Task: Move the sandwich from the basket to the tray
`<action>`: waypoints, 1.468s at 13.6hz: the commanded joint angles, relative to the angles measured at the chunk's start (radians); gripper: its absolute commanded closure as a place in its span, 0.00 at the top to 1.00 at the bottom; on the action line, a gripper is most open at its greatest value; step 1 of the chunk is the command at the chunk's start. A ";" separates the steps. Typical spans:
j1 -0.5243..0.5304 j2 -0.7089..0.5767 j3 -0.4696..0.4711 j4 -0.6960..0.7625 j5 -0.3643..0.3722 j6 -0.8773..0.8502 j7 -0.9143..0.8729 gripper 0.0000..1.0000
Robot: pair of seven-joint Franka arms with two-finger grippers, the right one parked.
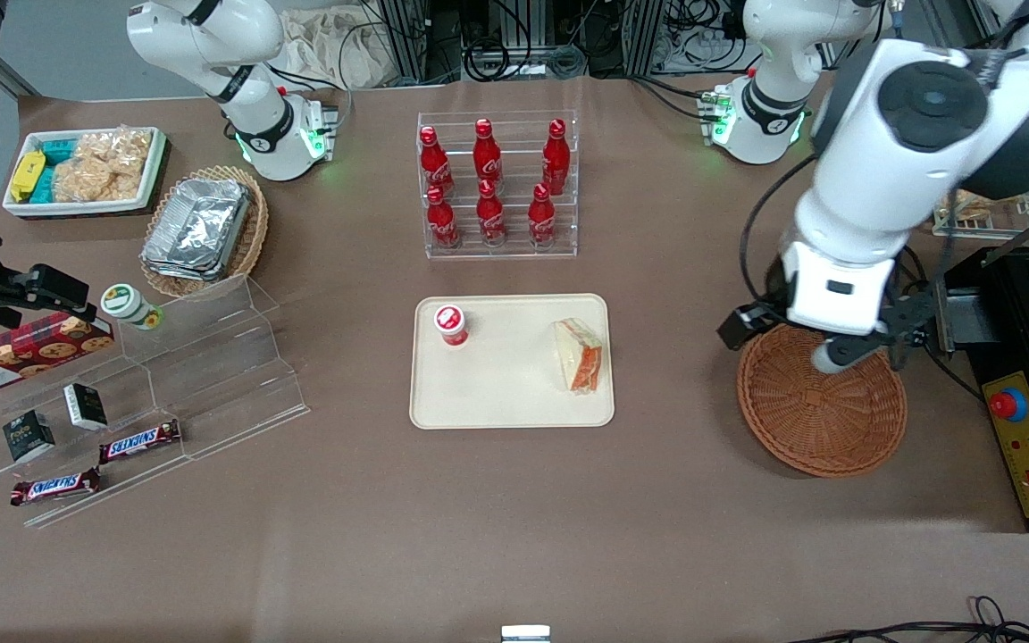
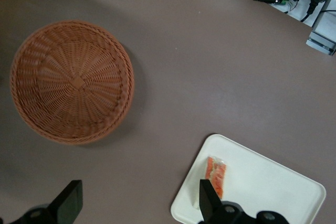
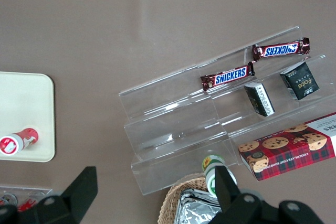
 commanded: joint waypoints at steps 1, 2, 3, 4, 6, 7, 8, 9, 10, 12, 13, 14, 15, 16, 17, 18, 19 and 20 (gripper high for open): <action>0.091 -0.056 -0.001 -0.029 -0.073 -0.053 0.218 1.00; 0.105 -0.061 0.013 -0.029 -0.077 -0.070 0.284 1.00; 0.093 -0.068 0.072 -0.029 -0.081 -0.075 0.338 1.00; 0.068 -0.088 0.131 -0.032 -0.107 -0.080 0.396 1.00; -0.016 -0.122 0.285 -0.033 -0.146 -0.122 0.531 1.00; -0.053 -0.139 0.353 -0.038 -0.155 -0.139 0.586 1.00; -0.061 -0.159 0.389 -0.050 -0.164 -0.149 0.631 1.00; -0.062 -0.189 0.404 -0.079 -0.169 -0.150 0.677 1.00; -0.062 -0.220 0.433 -0.116 -0.170 -0.144 0.712 1.00; -0.094 -0.278 0.493 -0.180 -0.170 -0.130 0.743 1.00; -0.099 -0.307 0.502 -0.214 -0.176 -0.106 0.743 1.00; -0.099 -0.341 0.504 -0.270 -0.184 -0.063 0.743 1.00; -0.099 -0.384 0.504 -0.342 -0.189 0.000 0.742 1.00; -0.099 -0.400 0.504 -0.372 -0.189 0.021 0.742 1.00; -0.098 -0.395 0.504 -0.366 -0.189 0.016 0.736 1.00; -0.099 -0.391 0.504 -0.352 -0.187 0.012 0.737 1.00; -0.099 -0.387 0.504 -0.342 -0.186 0.012 0.745 1.00; -0.099 -0.384 0.505 -0.328 -0.186 0.011 0.742 1.00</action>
